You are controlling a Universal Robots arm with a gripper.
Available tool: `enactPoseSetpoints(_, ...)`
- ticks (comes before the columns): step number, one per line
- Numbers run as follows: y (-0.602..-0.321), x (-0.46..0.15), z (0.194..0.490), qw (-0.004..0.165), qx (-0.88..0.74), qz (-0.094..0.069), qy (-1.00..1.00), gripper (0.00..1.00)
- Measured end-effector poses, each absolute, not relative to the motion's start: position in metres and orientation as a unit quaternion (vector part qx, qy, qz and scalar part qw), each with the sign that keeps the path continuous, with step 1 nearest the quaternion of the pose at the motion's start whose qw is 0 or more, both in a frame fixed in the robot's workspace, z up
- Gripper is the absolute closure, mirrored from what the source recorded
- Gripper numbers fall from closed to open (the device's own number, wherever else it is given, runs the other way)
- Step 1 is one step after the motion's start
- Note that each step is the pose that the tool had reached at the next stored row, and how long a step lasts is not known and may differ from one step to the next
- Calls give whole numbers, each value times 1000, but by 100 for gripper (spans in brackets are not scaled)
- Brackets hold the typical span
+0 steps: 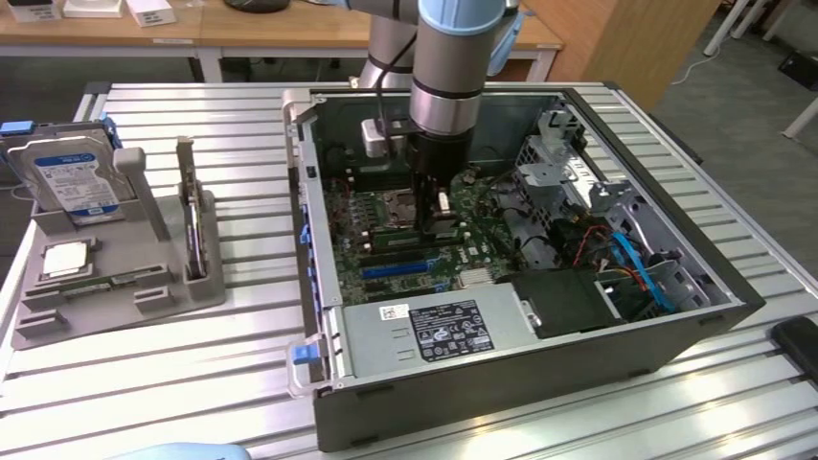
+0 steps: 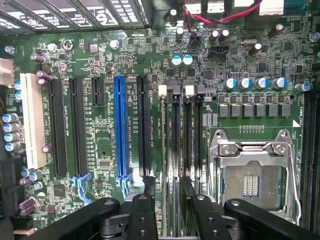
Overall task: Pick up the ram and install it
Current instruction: 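Insert the ram into the slot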
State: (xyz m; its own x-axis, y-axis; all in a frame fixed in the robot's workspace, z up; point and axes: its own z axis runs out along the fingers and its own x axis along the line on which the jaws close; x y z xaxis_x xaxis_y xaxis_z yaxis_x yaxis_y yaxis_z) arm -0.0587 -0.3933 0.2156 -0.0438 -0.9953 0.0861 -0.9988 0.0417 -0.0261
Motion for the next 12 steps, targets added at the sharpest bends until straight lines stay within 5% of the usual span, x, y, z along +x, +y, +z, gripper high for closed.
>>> enactPoseSetpoints(12,-393,-59,234,23,691,38,-721,67)
